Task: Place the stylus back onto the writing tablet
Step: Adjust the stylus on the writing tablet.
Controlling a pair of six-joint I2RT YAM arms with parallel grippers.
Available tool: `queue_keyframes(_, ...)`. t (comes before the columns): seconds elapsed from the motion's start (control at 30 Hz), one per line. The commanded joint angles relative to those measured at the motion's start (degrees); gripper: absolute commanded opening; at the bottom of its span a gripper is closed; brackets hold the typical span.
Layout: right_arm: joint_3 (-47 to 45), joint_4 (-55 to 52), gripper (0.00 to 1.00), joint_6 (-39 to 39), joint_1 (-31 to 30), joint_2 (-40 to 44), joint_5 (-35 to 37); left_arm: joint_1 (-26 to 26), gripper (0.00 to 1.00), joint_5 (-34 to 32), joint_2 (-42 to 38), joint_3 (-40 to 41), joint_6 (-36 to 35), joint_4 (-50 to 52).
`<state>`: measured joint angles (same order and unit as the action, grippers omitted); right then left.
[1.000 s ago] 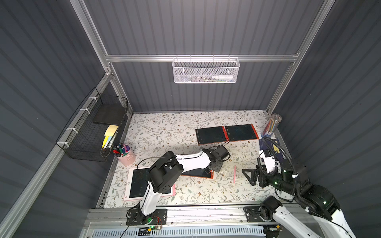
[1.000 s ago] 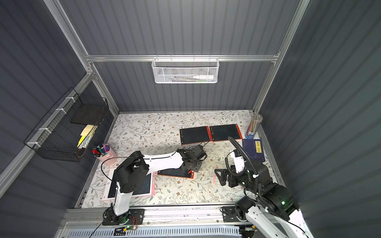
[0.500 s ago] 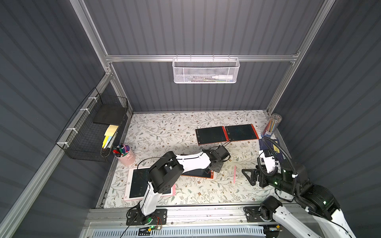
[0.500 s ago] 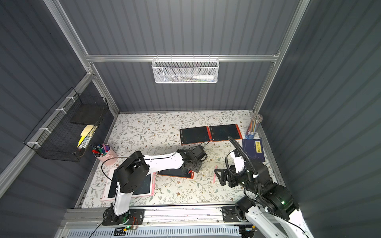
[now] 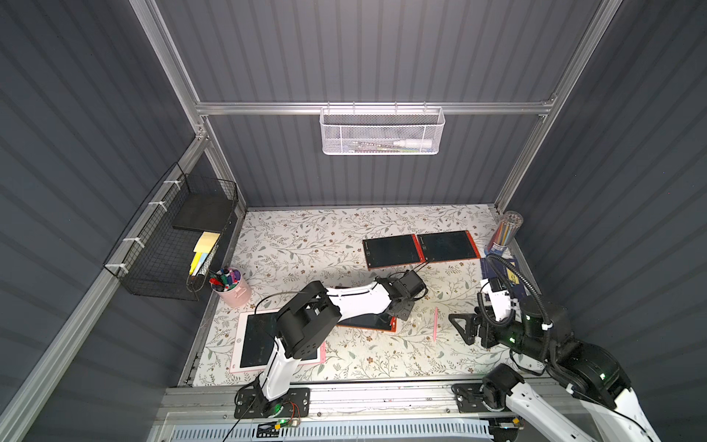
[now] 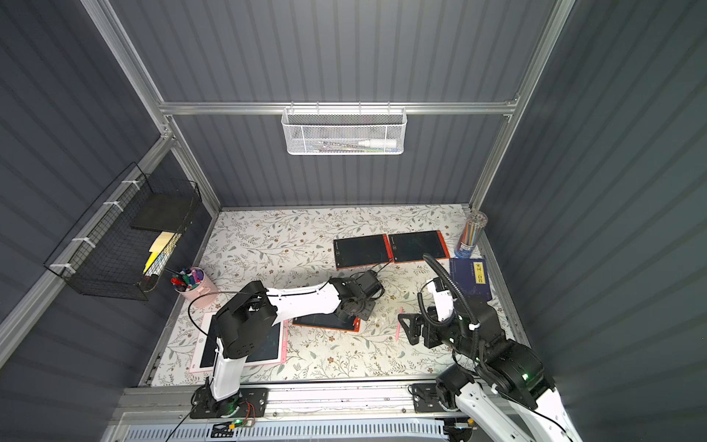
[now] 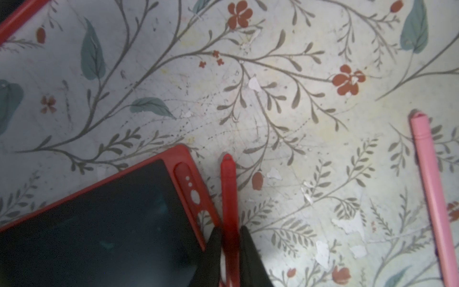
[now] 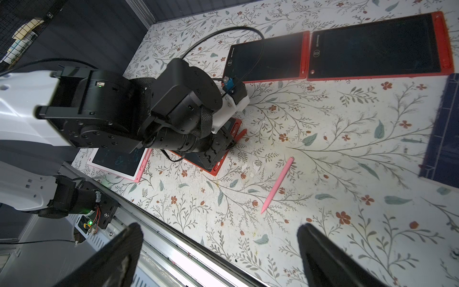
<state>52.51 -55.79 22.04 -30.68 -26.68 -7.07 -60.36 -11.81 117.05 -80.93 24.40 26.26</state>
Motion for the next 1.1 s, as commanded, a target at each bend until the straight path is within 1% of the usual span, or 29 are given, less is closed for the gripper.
queue_keyframes(0.0,-0.5,0.2,0.99,0.0,0.1,-0.1,0.8,-0.3,0.14,1.1,1.1,0.9,1.8,-0.1)
queue_keyframes(0.13,-0.5,0.3,0.99,0.0,0.1,0.0,0.8,-0.3,0.13,0.8,0.6,1.1,4.6,-0.3)
queue_keyframes(0.23,-0.5,0.3,0.99,0.0,0.1,0.0,0.7,-0.3,0.13,2.6,0.1,1.6,5.5,-0.2)
queue_keyframes(0.33,-0.5,0.2,0.99,0.0,0.1,0.0,0.8,-0.2,0.12,2.8,-0.4,1.9,6.7,-0.3)
queue_keyframes(0.77,-0.5,0.2,0.99,0.1,0.2,0.1,0.7,0.3,0.13,4.9,-4.1,4.8,12.4,-1.6)
queue_keyframes(1.07,-0.6,0.2,0.99,0.0,0.1,0.3,0.7,0.7,0.14,4.9,-5.3,5.1,13.8,-1.3)
